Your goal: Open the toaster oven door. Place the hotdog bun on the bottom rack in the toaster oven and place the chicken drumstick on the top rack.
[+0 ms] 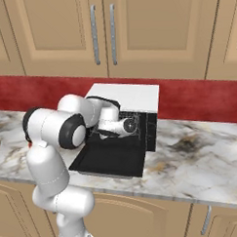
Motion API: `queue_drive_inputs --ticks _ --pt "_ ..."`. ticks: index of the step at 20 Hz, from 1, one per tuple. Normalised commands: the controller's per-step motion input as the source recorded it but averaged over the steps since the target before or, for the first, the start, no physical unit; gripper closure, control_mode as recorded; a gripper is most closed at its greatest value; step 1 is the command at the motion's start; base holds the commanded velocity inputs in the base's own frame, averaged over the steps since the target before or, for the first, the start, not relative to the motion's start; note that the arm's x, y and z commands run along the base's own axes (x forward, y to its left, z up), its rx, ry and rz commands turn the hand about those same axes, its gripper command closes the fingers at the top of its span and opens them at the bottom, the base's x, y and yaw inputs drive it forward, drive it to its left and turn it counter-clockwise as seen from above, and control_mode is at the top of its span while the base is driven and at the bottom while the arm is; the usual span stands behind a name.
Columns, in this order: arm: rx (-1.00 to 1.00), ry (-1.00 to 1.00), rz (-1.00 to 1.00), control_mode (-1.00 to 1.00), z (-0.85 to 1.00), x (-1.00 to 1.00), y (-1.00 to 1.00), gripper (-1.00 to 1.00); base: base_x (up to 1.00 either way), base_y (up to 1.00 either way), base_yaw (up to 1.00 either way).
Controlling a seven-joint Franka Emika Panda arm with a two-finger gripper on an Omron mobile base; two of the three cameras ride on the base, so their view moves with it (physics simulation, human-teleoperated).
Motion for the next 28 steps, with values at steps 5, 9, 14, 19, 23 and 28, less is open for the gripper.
queue_drive_inputs --ticks 5,9,14,19,23,28 --pt "-0.13 0.3 -0.01 -1.0 -0.66 -0.36 0.19 -1.0 0.0 0.0 0.0" --pt "-0.12 0.27 0.0 -1.0 -0.72 -0.34 0.19 -1.0 0.0 0.0 0.0" --pt "-0.13 0.21 0.0 -1.0 -0.78 -0.38 0.2 -1.0 0.0 0.0 0.0" --pt "-0.12 0.18 0.0 -1.0 -0.82 -0.41 0.19 -1.0 0.0 0.0 0.0" --pt "-0.12 0.17 0.0 -1.0 -0.81 -0.47 0.21 -1.0 0.0 0.0 0.0" --pt "-0.12 0.15 0.0 -1.0 -0.81 -0.55 0.2 -1.0 0.0 0.0 0.0"
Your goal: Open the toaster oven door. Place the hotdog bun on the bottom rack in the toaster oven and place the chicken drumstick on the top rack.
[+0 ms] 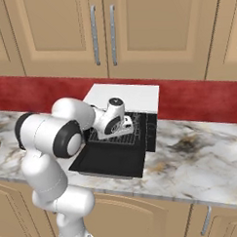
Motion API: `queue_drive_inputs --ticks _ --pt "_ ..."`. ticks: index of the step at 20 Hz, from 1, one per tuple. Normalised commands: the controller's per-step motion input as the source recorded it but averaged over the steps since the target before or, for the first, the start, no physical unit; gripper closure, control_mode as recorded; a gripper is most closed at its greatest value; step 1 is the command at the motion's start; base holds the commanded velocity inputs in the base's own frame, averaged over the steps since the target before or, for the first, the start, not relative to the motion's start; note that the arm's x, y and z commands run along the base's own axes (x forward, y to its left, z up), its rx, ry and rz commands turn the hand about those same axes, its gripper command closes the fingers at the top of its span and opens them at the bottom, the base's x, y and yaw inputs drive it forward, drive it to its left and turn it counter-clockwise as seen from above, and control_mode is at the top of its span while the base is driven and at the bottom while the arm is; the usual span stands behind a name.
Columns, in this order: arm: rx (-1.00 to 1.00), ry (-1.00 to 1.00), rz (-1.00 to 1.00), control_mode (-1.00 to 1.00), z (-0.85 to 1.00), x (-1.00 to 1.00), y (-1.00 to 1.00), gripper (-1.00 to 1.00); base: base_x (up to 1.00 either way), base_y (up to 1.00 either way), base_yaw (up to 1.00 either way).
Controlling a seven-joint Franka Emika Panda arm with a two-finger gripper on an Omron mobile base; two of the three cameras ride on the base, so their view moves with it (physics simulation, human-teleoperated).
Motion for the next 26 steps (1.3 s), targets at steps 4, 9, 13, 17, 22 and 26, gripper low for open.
queue_drive_inputs --ticks 4,9,13,17,22,26 --pt "-0.13 0.16 0.0 -1.0 -0.82 -0.64 0.15 -1.0 0.0 0.0 0.0" --pt "-0.13 0.17 0.0 -1.0 -0.86 -0.68 0.14 -1.0 0.0 0.0 0.0" --pt "-0.12 0.17 0.0 -1.0 -0.86 -0.72 0.11 -1.0 0.0 0.0 0.0" --pt "-0.1 0.19 0.0 -1.0 -0.86 -0.73 0.09 -1.0 0.0 0.0 0.0" --pt "-0.09 0.17 0.0 -1.0 -0.87 -0.77 0.07 -1.0 0.0 0.0 0.0" --pt "-0.09 0.14 0.0 -1.0 -0.89 -0.8 0.09 -1.0 0.0 0.0 0.0"
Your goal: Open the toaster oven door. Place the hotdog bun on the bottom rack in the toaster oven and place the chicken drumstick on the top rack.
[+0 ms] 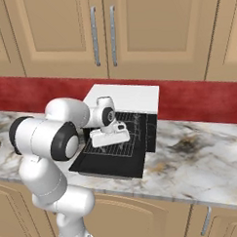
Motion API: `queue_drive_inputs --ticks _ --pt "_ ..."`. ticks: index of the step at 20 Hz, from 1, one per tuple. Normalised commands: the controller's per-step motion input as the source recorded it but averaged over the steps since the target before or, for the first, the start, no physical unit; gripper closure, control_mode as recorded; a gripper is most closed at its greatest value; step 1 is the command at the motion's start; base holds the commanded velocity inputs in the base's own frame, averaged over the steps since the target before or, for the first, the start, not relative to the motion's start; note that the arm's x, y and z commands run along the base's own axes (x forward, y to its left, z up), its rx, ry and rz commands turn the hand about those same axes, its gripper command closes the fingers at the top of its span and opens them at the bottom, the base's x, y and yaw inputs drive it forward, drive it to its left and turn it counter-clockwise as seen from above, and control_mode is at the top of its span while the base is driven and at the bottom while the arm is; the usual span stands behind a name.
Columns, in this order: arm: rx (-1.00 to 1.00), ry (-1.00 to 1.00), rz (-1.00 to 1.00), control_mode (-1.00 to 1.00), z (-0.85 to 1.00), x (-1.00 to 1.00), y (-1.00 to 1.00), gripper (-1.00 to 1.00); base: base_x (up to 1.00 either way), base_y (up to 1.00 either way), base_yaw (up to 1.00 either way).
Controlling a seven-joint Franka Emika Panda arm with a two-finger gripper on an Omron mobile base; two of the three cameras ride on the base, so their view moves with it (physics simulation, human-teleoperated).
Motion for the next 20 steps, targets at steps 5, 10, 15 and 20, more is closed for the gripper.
queue_drive_inputs --ticks 5,10,15,20 --pt "-0.09 0.11 0.0 -1.0 -0.9 -0.81 0.1 -1.0 0.0 0.0 0.0" --pt "-0.05 0.07 0.0 -1.0 -0.85 -0.74 0.1 -1.0 0.0 0.0 0.0" --pt "0.13 -0.14 0.0 -1.0 0.1 -0.46 0.06 -1.0 0.0 0.0 0.0" --pt "0.12 -0.31 0.0 -1.0 0.51 -0.52 0.07 -1.0 0.0 0.0 0.0"
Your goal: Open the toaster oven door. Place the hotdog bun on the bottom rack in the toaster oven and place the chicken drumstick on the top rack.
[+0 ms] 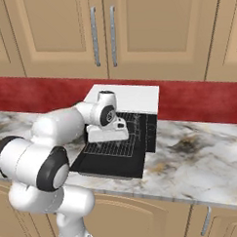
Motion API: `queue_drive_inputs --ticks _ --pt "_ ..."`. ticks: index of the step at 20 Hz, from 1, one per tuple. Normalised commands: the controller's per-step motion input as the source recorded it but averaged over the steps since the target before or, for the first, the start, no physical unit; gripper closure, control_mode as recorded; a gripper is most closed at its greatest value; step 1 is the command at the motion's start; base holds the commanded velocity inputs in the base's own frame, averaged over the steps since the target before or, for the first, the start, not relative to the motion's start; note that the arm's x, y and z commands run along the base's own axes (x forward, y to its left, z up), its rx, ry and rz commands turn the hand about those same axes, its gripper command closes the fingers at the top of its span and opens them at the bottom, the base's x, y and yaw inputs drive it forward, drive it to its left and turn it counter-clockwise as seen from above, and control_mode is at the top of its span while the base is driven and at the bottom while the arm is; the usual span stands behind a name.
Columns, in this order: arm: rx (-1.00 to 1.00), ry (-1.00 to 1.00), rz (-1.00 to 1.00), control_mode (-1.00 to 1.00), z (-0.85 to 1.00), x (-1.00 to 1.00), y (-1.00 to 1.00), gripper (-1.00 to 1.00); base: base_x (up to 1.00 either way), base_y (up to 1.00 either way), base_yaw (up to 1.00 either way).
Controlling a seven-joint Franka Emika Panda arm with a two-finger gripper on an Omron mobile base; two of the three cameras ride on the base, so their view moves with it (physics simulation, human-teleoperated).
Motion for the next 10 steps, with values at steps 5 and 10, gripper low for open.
queue_drive_inputs --ticks 5,10 --pt "0.0 -0.22 -0.04 -1.0 0.6 -0.46 0.13 -1.0 0.0 0.0 0.0" --pt "0.0 -0.03 -0.05 -1.0 0.53 -0.42 0.1 -1.0 0.0 0.0 0.0"
